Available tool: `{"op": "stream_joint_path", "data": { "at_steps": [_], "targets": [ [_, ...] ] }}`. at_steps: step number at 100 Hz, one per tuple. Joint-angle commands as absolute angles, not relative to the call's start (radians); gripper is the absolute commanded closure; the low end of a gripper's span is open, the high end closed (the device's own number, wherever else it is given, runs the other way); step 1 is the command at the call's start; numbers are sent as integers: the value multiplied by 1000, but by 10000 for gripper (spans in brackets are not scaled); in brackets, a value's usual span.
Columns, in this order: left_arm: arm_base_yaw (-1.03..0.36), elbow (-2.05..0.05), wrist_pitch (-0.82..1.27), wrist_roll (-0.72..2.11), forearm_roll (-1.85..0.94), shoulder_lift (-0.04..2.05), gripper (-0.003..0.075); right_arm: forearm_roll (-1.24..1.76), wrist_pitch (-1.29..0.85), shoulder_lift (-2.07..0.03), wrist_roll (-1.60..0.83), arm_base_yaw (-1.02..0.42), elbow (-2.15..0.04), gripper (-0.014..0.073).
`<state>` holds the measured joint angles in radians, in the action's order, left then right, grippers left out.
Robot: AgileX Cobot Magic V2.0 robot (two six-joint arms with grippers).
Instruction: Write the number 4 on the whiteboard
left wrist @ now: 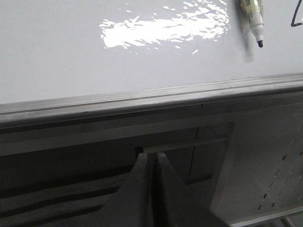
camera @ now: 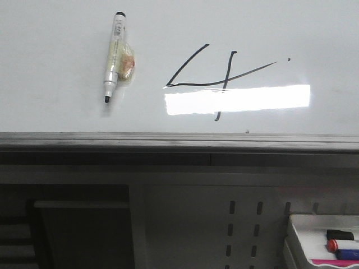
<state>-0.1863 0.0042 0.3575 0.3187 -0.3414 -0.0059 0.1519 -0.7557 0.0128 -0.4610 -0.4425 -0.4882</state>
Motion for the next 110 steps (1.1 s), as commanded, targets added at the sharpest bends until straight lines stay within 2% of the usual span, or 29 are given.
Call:
{"op": "stream_joint_path", "data": {
  "at_steps": [1, 41, 49, 67, 76, 85, 105, 110],
  "targets": [
    [-183, 38, 325, 308, -362, -30, 741, 150, -684, 10, -461, -438, -508, 633],
    [-183, 38, 325, 308, -362, -30, 741, 148, -687, 10, -459, -438, -506, 633],
    [-183, 38, 325, 308, -362, -30, 741, 53, -679, 10, -443, -436, -494, 633],
    [-183, 38, 325, 308, -362, -30, 741, -281, -483, 10, 26, -368, -389, 633],
    [-183, 38, 325, 308, -362, -30, 741, -345, -450, 10, 226, -301, -305, 633],
    [-183, 38, 325, 308, -362, -30, 741, -341, -367, 10, 296, -235, -202, 633],
    [-183, 38, 325, 308, -362, -30, 741, -326, -6, 10, 308, -102, 27, 633],
    [-183, 38, 325, 308, -362, -30, 741, -314, -52, 17, 308, -88, 35, 633]
  ]
}}
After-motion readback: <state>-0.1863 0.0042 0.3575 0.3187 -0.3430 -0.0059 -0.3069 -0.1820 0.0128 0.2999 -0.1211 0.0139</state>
